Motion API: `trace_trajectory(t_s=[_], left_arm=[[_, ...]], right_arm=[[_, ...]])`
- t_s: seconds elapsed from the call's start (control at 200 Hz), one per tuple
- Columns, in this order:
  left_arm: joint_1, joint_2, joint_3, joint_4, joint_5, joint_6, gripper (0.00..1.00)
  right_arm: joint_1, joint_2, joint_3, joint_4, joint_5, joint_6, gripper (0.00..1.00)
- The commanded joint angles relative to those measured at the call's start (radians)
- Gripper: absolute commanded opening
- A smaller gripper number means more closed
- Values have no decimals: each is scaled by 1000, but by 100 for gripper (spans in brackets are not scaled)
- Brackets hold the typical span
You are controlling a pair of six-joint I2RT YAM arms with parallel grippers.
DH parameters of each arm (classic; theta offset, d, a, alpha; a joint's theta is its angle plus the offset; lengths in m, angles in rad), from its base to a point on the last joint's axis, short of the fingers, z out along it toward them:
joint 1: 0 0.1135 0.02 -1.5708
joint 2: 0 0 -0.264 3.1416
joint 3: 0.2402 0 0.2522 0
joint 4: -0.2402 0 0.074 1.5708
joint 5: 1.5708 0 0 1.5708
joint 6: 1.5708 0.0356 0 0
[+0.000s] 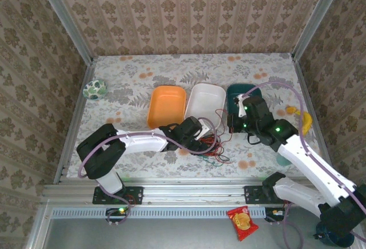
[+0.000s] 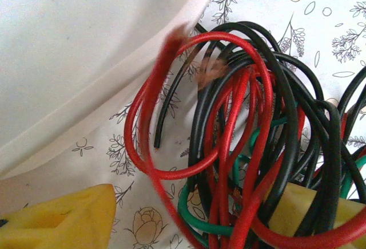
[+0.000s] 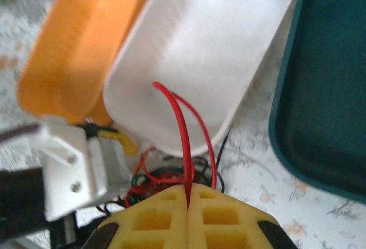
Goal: Untangle the cables
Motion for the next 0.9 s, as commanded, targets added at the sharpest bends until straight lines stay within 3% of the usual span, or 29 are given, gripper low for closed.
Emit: trace_trajectory(t_s=[0.0,0.35,0.725,0.895], left_arm=[[-5,21,-29,0,-25,-15,69],[-10,26,-98,57,-77,-71,73],[-12,-1,-108,40,-204,-97,76],[-12,-23,-105,36,-240,-124,76]], right_arm=[[2,-58,60,-6,124,-10,0],[-57,-77,260,126,426,-143,0],[-292,19,330,280,394,-110,0],[-353,81,369,302,355,-117,0]])
